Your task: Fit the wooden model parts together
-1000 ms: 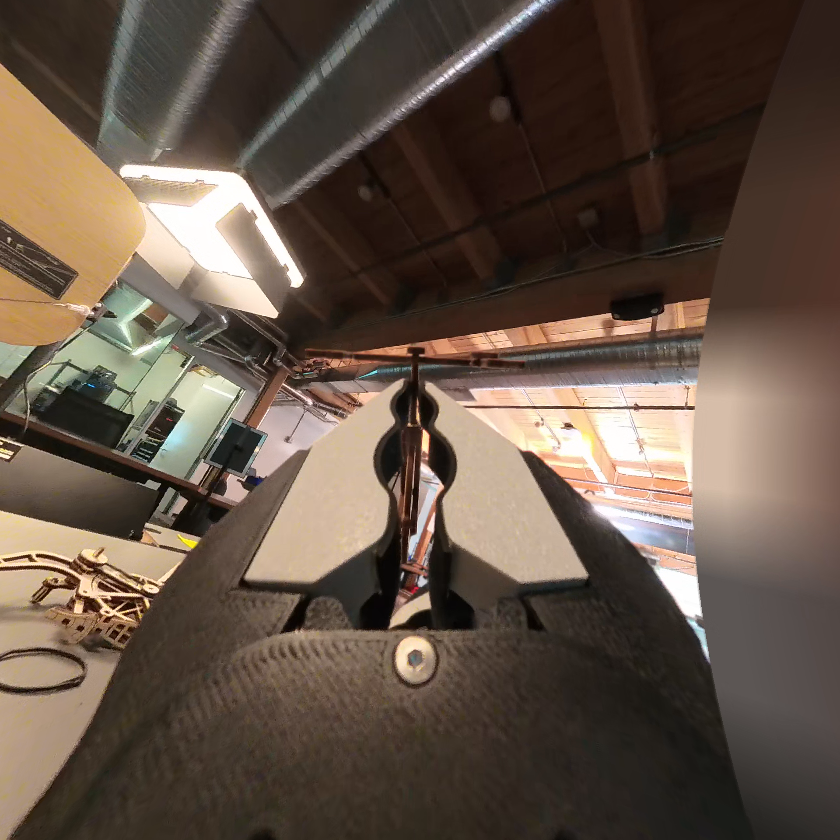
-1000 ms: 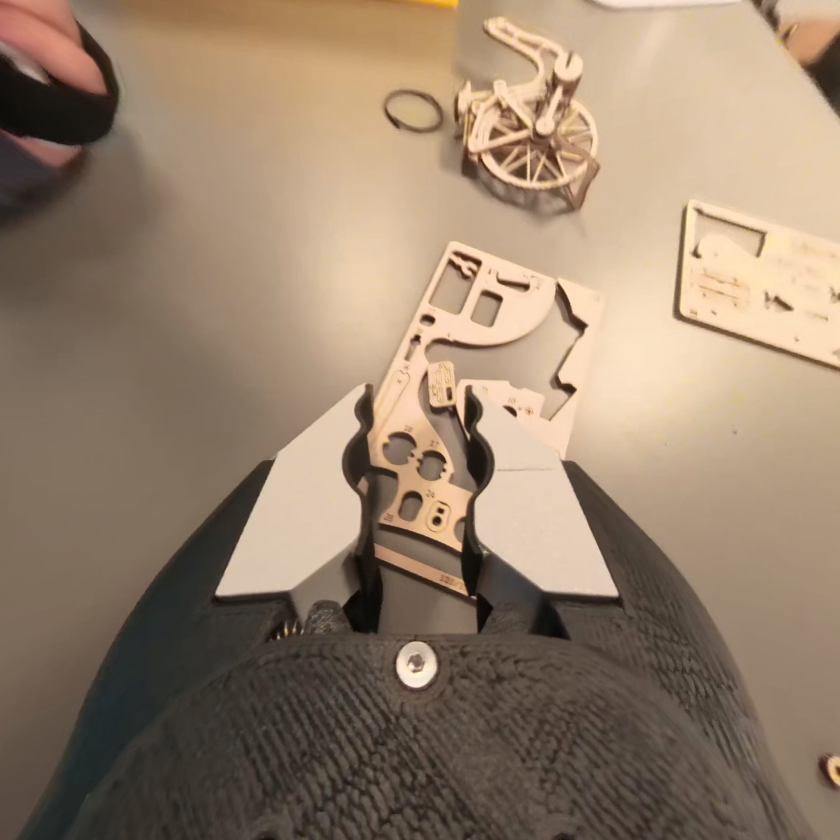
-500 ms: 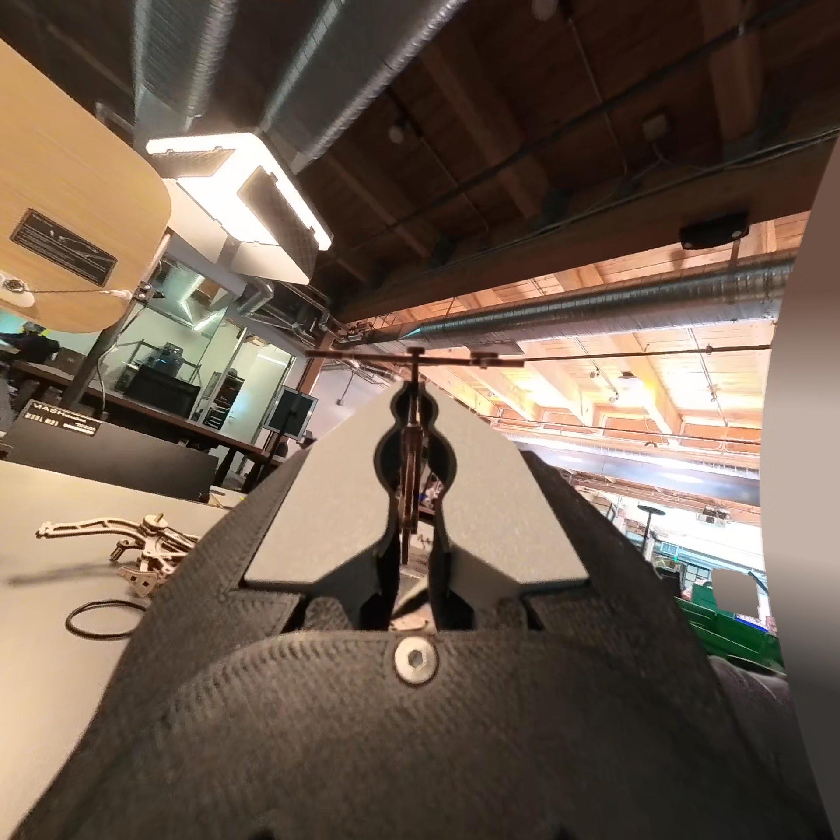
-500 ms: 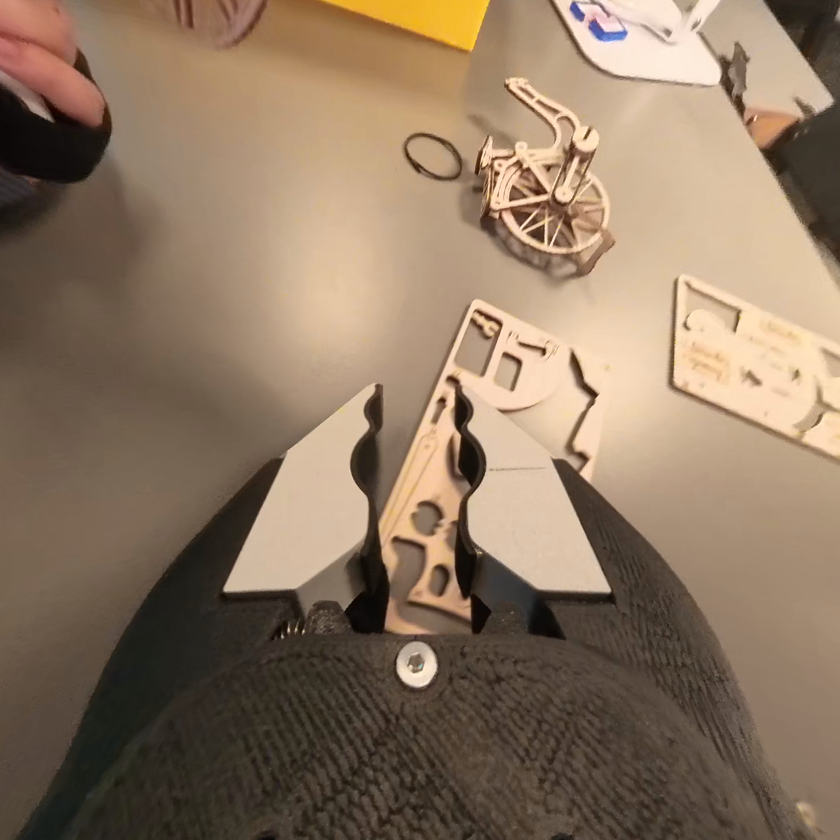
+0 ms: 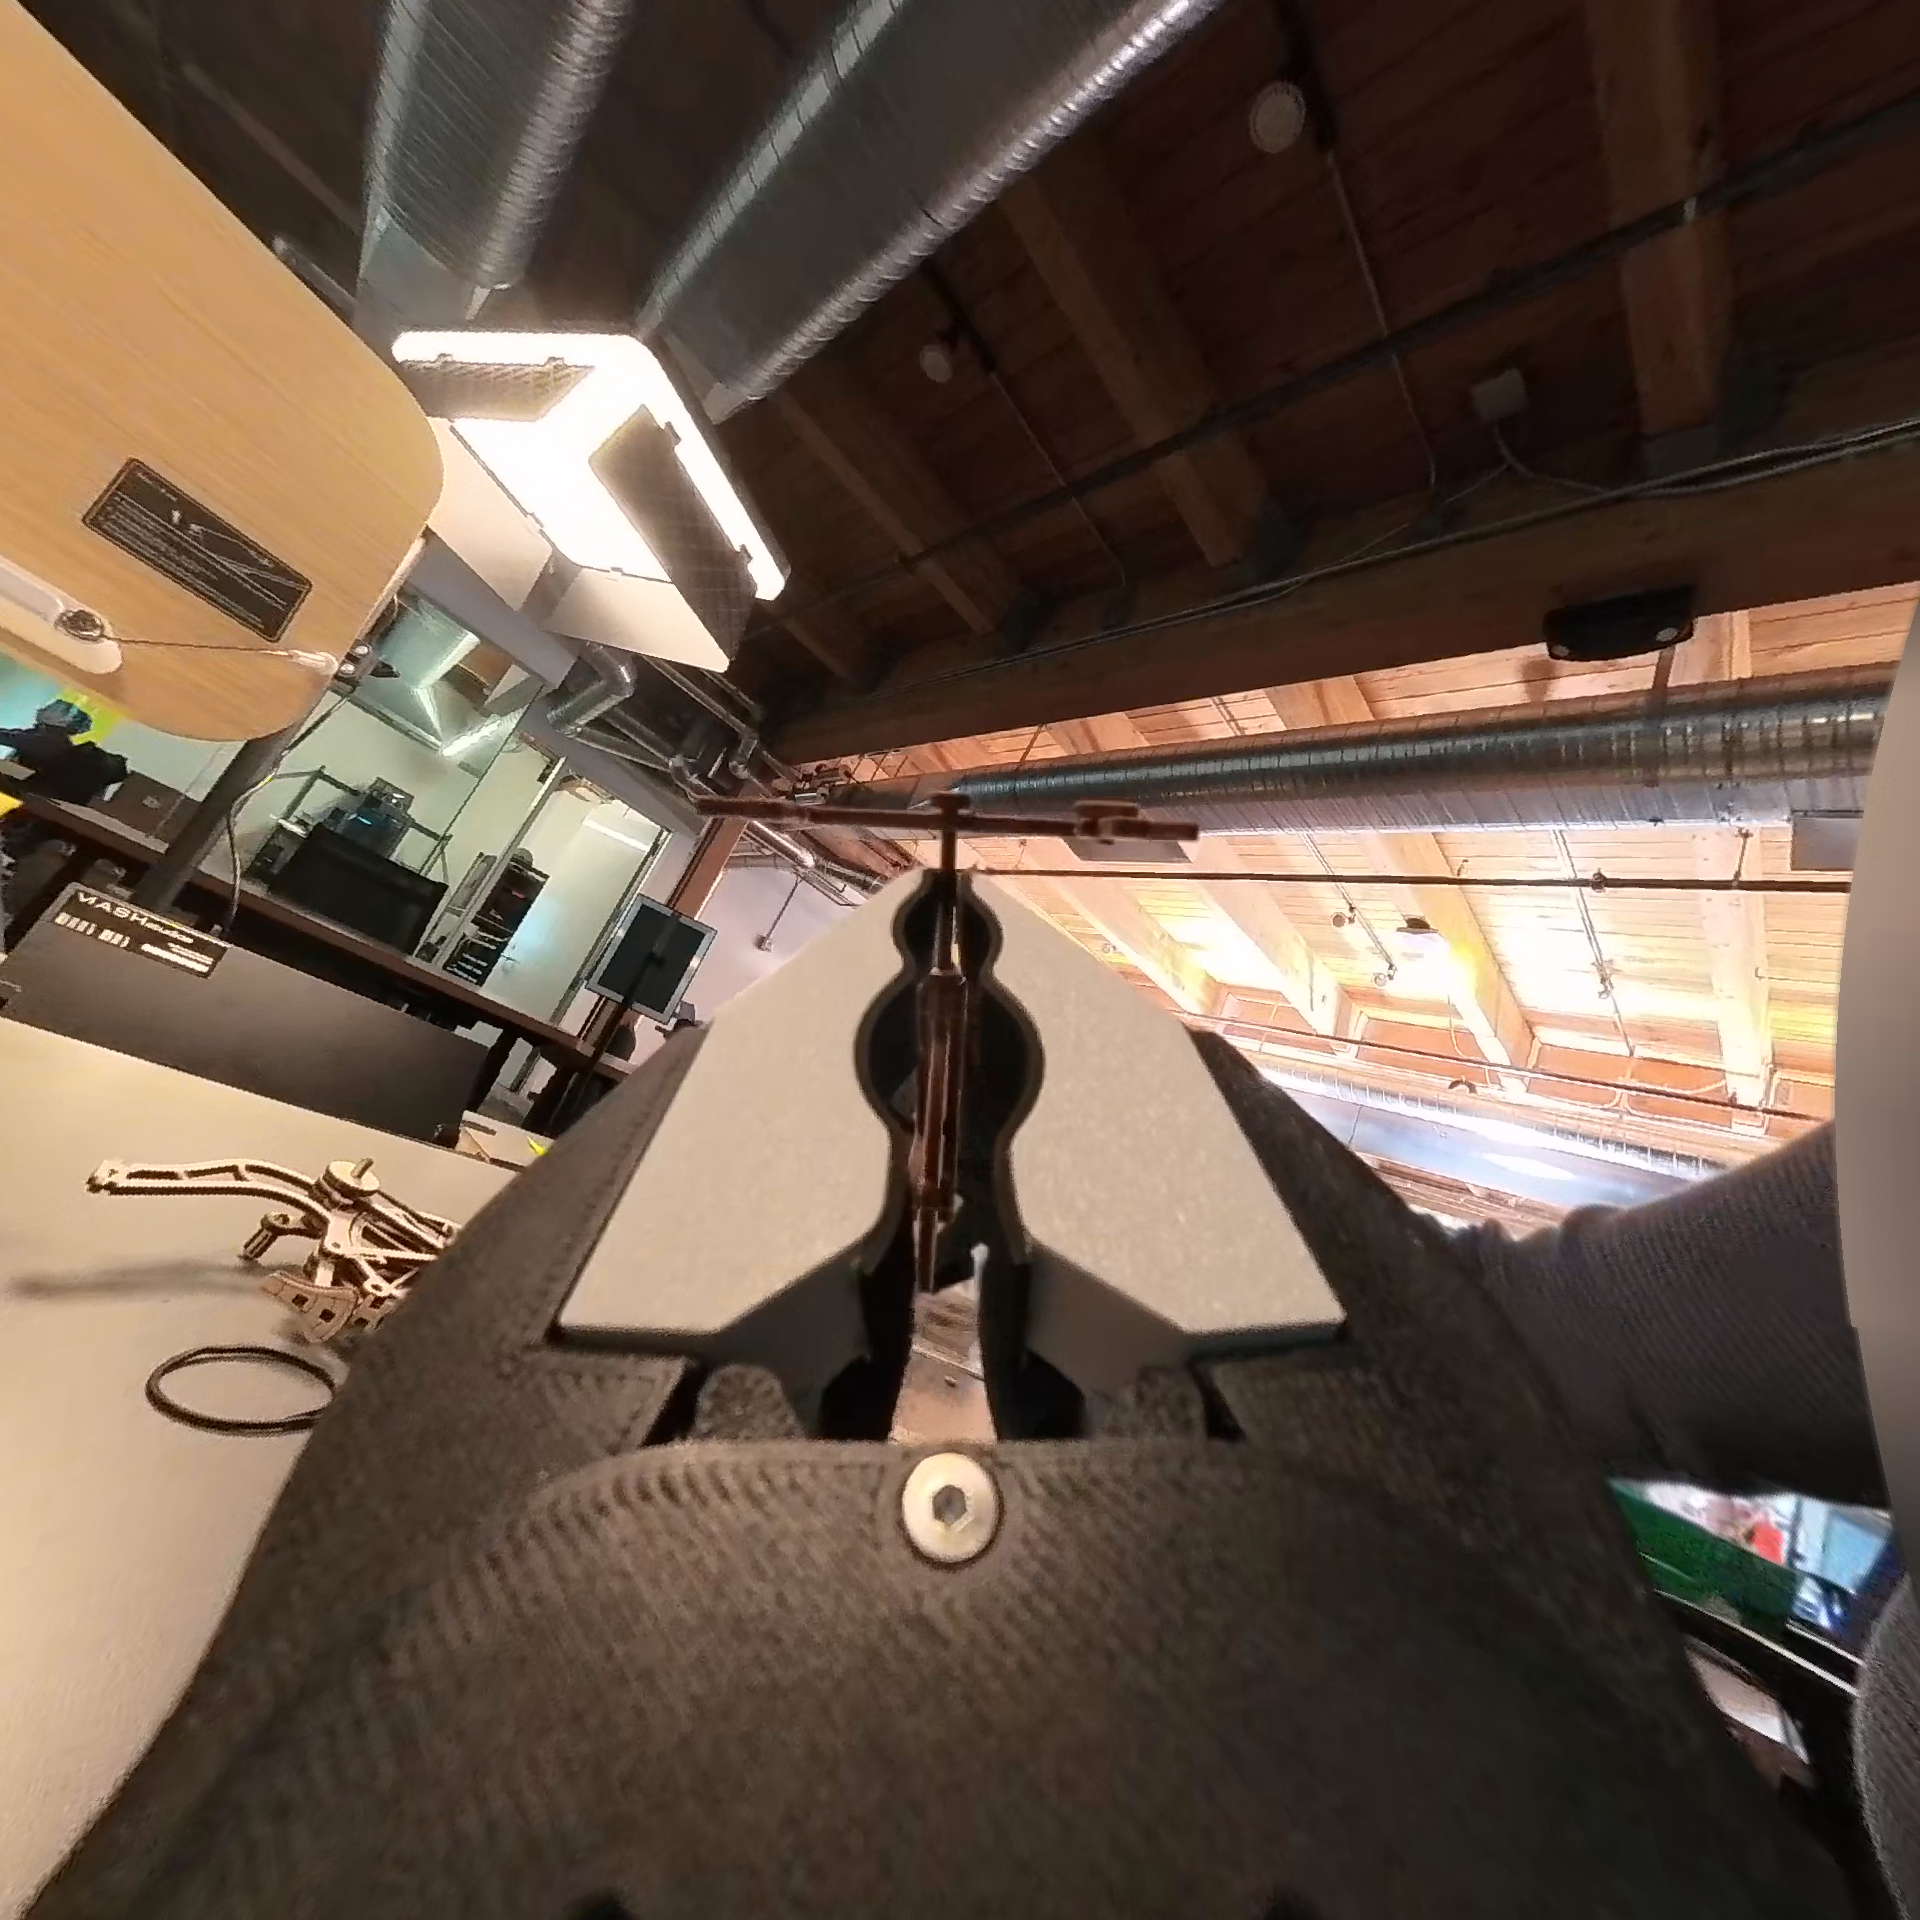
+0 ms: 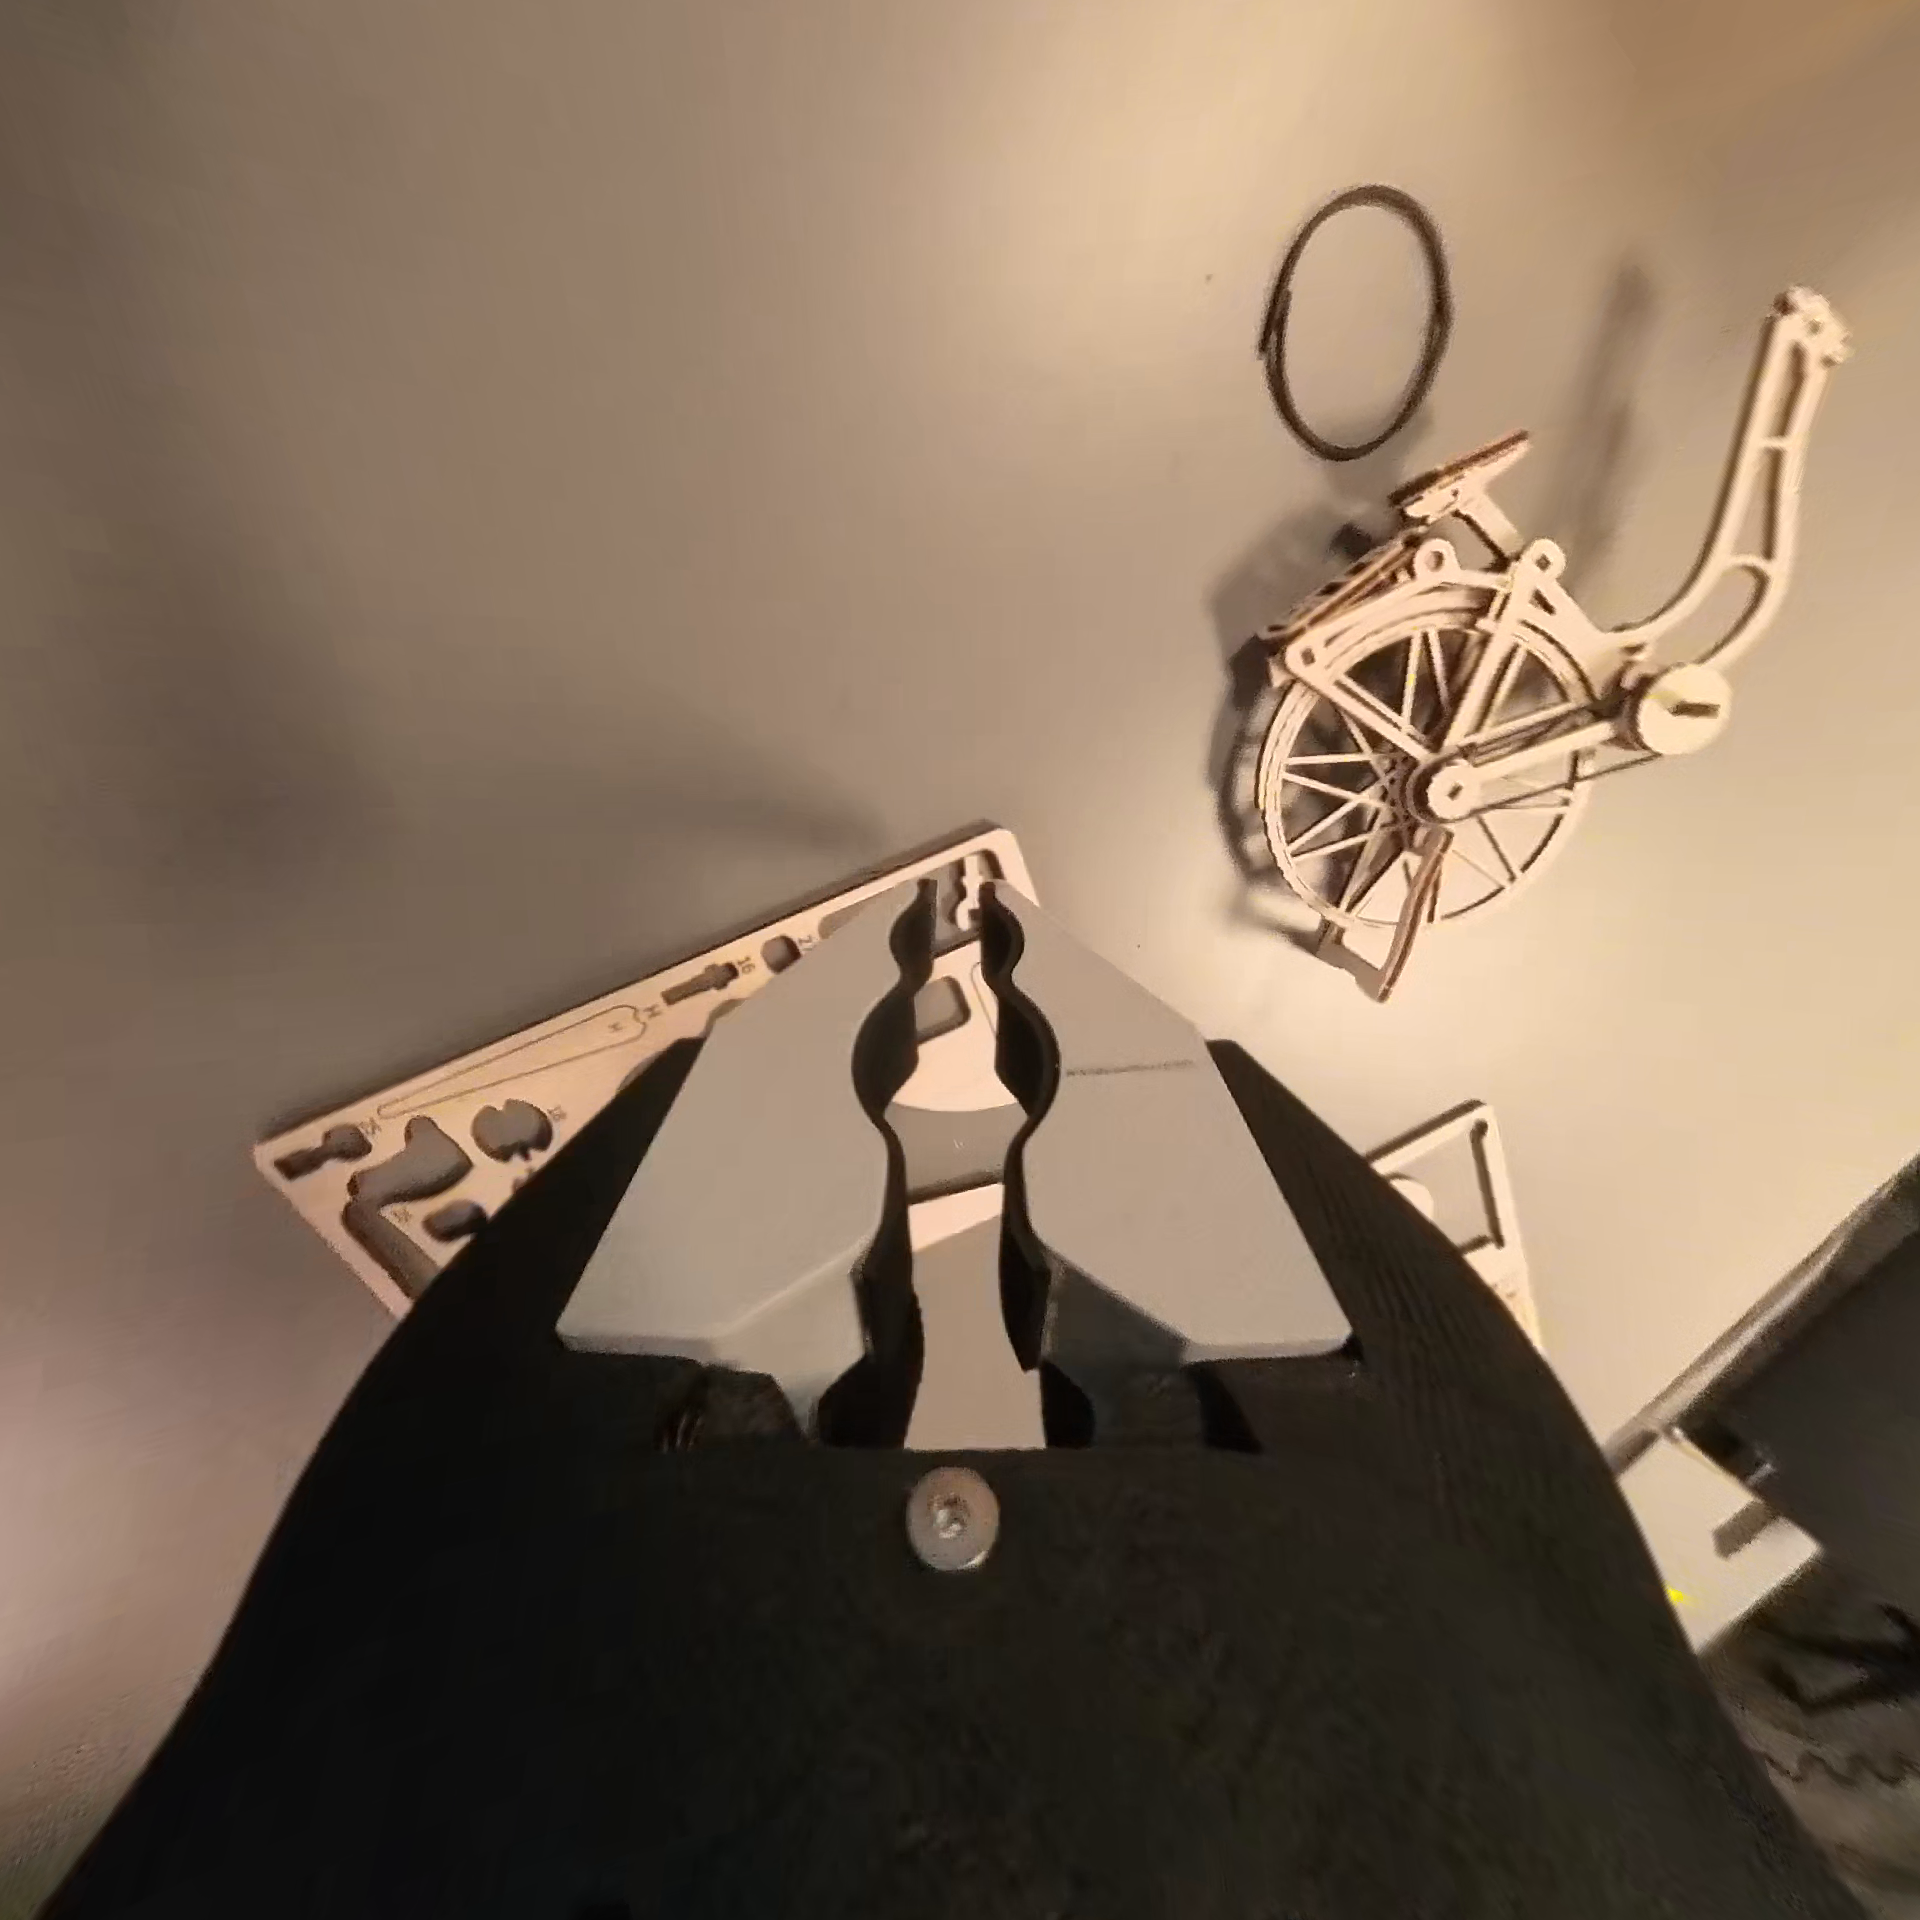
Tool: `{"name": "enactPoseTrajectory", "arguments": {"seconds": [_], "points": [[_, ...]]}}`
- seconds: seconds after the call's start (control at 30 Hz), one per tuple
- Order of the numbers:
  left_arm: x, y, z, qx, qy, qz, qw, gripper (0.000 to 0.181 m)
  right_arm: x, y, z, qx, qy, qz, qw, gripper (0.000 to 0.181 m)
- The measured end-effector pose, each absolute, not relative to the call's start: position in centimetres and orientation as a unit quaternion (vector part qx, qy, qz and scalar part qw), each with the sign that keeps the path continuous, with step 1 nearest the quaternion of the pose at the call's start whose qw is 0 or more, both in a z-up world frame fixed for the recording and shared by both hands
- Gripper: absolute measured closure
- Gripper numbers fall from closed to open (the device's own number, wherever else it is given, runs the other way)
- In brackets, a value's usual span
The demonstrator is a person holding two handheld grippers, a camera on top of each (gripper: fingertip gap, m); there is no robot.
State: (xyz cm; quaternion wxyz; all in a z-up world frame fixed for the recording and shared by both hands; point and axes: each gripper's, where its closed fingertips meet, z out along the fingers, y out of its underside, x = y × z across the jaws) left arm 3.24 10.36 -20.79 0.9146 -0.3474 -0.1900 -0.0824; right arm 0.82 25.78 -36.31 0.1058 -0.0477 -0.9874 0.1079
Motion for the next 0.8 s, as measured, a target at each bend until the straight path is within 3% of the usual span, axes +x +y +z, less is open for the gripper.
{"name": "enactPoseTrajectory", "arguments": {"seconds": [0.5,0.8], "points": [[3.6,10.4,-20.7,-0.348,-0.183,-0.091,0.915,0.18,1.1,26.8,-38.1,-0.006,-1.0,-0.002,0.011,0.179],[3.5,10.4,-20.8,-0.346,-0.183,-0.096,0.915,0.18,1.0,26.7,-38.2,-0.005,-1.0,0.005,0.02,0.18]]}}
